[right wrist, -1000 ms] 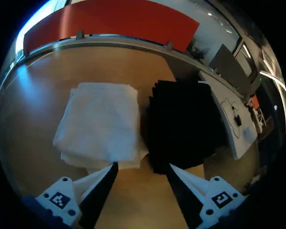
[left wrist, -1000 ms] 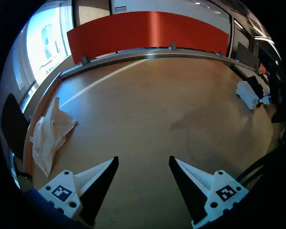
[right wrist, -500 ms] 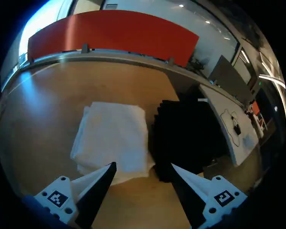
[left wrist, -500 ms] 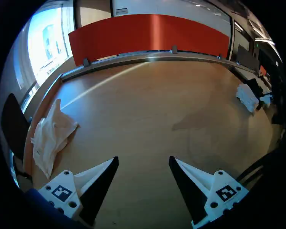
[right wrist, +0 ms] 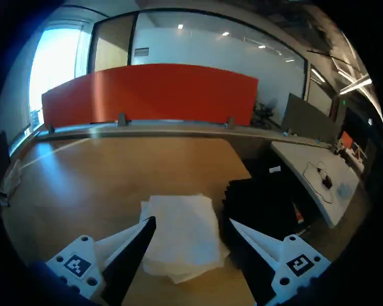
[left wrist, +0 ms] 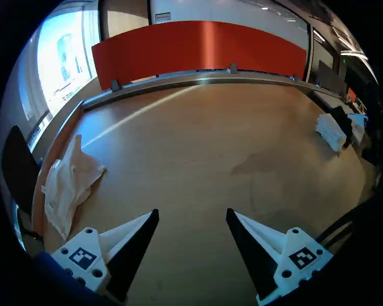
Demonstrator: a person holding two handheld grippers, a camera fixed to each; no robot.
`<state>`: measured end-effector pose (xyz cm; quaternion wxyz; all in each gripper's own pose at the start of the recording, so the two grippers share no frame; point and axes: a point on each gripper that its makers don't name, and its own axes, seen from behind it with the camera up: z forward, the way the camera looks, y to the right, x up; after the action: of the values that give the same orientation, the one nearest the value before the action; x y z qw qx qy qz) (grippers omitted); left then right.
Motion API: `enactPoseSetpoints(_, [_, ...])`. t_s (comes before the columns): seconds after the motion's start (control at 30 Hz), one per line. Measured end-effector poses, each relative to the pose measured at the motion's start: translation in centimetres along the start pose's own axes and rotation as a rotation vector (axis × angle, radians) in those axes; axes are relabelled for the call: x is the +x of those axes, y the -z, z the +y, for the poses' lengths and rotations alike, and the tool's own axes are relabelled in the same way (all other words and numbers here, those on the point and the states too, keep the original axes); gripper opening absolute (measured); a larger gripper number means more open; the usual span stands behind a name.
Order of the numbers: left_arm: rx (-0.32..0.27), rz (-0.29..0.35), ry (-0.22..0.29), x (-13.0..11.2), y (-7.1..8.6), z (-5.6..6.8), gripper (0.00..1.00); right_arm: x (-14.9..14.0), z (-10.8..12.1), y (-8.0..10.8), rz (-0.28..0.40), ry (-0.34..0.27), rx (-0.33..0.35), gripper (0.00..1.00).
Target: Fold towel
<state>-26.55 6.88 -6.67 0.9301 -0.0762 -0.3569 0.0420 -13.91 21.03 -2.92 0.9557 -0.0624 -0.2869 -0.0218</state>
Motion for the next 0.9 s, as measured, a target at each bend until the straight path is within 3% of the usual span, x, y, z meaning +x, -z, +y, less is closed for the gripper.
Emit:
enactPoseSetpoints(0.27, [0.004,0.006,0.0,0.3,0.0,-0.1,0.98,1.9,-0.9,0.1,0.086,-0.062,0.009,1.0])
enactPoseSetpoints(0.57, [0.003,0.015,-0.002,0.7,-0.3,0.1,0.98,7.0,-2.0,1.6,0.275,-0.1,-0.012,1.0])
enactPoseSetpoints(0.9, [0.014,0.057,0.02,2.1,-0.4,-0.3,0.98,9.6,-4.9,2.5,0.349,-0.069,0.019,1.0])
